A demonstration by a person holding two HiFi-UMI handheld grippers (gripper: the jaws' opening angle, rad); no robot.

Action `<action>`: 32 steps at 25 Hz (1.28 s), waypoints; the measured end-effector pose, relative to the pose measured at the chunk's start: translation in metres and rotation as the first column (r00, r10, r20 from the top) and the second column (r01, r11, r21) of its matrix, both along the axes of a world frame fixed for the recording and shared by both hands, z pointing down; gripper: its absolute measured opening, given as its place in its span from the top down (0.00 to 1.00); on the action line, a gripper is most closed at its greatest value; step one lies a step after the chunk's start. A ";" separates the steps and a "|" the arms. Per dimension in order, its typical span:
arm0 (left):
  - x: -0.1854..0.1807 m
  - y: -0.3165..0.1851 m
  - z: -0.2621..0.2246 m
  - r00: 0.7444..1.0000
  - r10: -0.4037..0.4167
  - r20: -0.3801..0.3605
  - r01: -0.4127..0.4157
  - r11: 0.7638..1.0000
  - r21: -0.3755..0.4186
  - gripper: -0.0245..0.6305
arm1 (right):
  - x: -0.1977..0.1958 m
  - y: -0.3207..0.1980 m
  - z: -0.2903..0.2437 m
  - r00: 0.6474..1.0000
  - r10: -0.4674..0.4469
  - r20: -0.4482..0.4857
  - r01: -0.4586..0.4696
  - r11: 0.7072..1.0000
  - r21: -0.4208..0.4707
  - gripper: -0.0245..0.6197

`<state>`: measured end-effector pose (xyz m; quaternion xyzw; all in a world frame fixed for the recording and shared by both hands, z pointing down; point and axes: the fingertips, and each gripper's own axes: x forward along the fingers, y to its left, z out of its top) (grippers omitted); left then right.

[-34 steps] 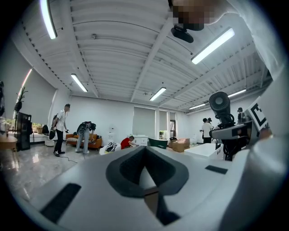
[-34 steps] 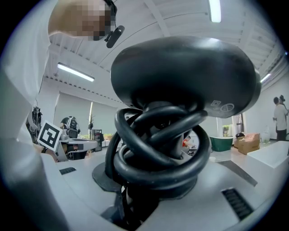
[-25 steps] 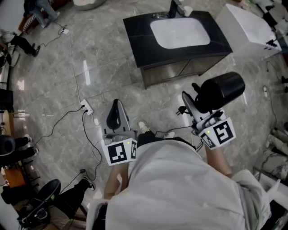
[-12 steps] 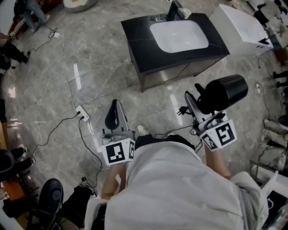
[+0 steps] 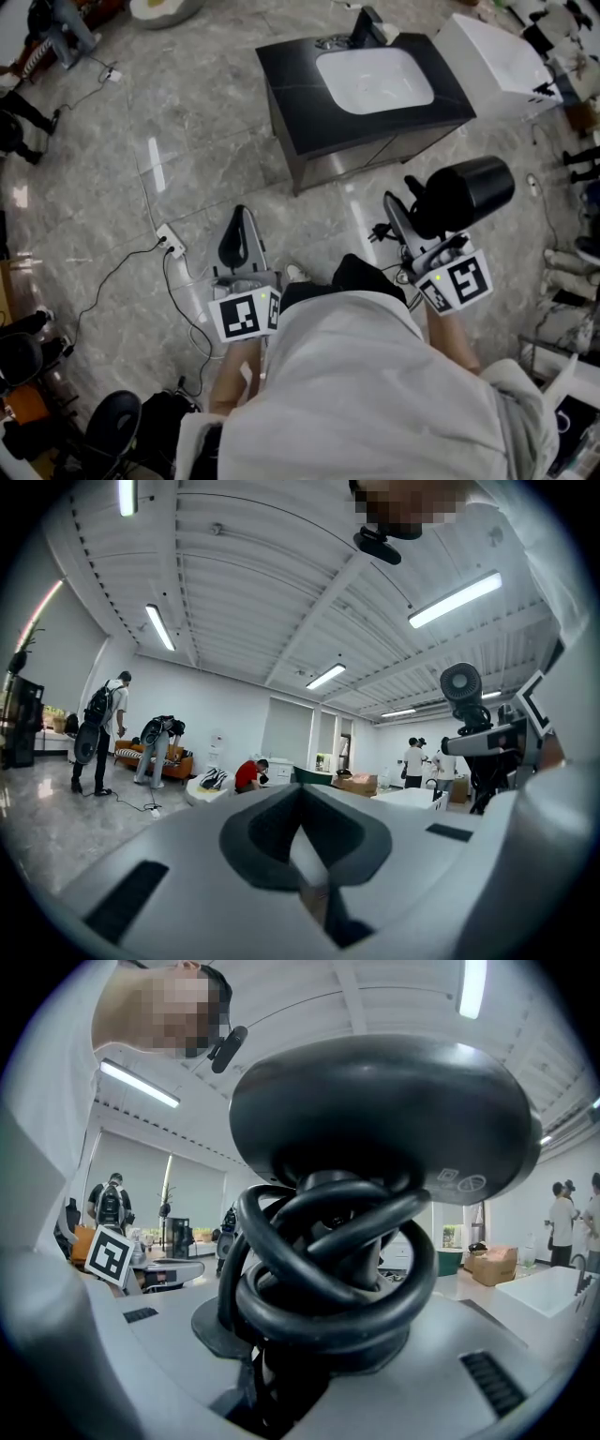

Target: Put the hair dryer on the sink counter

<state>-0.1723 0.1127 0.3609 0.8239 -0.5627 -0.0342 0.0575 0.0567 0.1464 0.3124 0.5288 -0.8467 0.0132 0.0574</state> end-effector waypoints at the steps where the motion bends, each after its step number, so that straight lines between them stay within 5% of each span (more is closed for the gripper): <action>1: -0.002 0.000 0.000 1.000 -0.003 -0.001 0.003 1.000 -0.001 0.96 | -0.002 -0.001 0.000 1.000 -0.002 0.000 0.002 1.000 0.000 0.68; 32: 0.057 -0.051 -0.005 0.994 -0.098 0.039 0.097 0.995 0.007 0.96 | 0.058 -0.080 0.009 0.994 -0.105 0.043 0.105 0.994 -0.010 0.68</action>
